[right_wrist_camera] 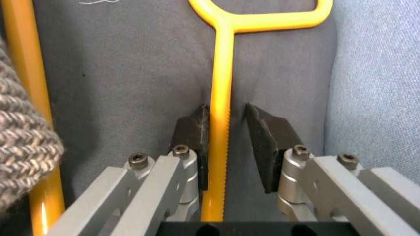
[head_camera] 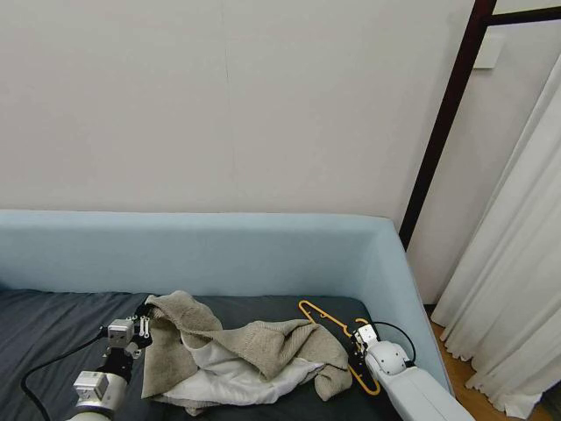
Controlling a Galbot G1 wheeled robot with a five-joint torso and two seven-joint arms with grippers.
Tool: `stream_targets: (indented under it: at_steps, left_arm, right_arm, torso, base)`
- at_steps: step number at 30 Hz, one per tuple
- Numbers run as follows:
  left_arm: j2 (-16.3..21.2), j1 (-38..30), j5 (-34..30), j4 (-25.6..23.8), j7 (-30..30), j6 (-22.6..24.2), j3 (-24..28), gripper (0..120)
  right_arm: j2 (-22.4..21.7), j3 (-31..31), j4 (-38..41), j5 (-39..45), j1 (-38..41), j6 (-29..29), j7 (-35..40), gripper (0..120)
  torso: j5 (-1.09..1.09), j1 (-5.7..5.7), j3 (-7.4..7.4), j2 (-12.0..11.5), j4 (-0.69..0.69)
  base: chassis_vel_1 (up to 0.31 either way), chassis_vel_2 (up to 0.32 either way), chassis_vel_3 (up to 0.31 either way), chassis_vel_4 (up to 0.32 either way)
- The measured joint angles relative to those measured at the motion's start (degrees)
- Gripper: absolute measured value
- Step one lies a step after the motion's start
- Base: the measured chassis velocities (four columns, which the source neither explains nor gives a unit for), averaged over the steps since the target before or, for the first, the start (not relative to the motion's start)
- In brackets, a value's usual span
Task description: Pick up the clothes from the sofa and hang them on the clothes hanger.
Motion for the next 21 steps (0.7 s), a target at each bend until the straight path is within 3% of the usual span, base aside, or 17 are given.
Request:
stream_targets:
  at_steps: [3, 8, 13, 16, 19, 21]
  left_arm:
    - [0.0, 0.0, 0.0, 0.0, 0.0, 0.0, 0.0, 0]
    - [0.1, 0.0, -0.1, 0.0, 0.0, 0.0, -0.1, 0]
    - [-0.1, -0.4, -0.1, 0.3, 0.0, 0.0, 0.1, 0]
    - [-0.1, -0.5, -0.1, 0.3, 0.1, 0.0, 0.3, 0]
    - [-0.2, -0.3, -0.3, -0.2, 0.1, 0.0, 0.2, 0]
    - [-0.2, -0.3, -0.4, -0.5, 0.1, 0.0, 0.0, 0]
  right_arm:
    - [0.0, 0.2, -0.1, -0.4, -0.1, 0.1, -0.2, 21]
    - [-0.7, 0.4, 1.1, -0.4, -0.4, 2.0, 0.6, 5]
    - [-3.4, 0.4, 6.8, 0.9, -0.9, 4.1, 2.9, 5]
    - [-5.2, -0.1, 11.2, 0.6, -1.6, 6.8, 4.9, 5]
    - [-8.1, -0.6, 18.6, -2.6, -3.1, 14.9, 9.0, 5]
    - [-9.0, -0.8, 21.0, -3.5, -3.7, 16.8, 9.6, 5]
  torso:
    - [0.00, 0.00, 0.00, 0.0, 0.00]
    - [0.01, 0.00, 0.02, 0.0, -0.01]
    - [-0.01, 0.00, 0.02, 0.0, -0.02]
    - [0.00, 0.00, 0.02, 0.0, -0.02]
    - [-0.01, 0.00, 0.01, 0.0, -0.02]
    - [0.00, 0.00, 0.01, 0.0, 0.00]
  base:
    - [0.000, 0.000, 0.000, 0.000]
    - [0.000, 0.000, 0.000, 0.000]
    - [0.000, 0.000, 0.000, 0.000]
    - [0.000, 0.000, 0.000, 0.000]
    - [0.000, 0.000, 0.000, 0.000]
    - [0.000, 0.000, 0.000, 0.000]
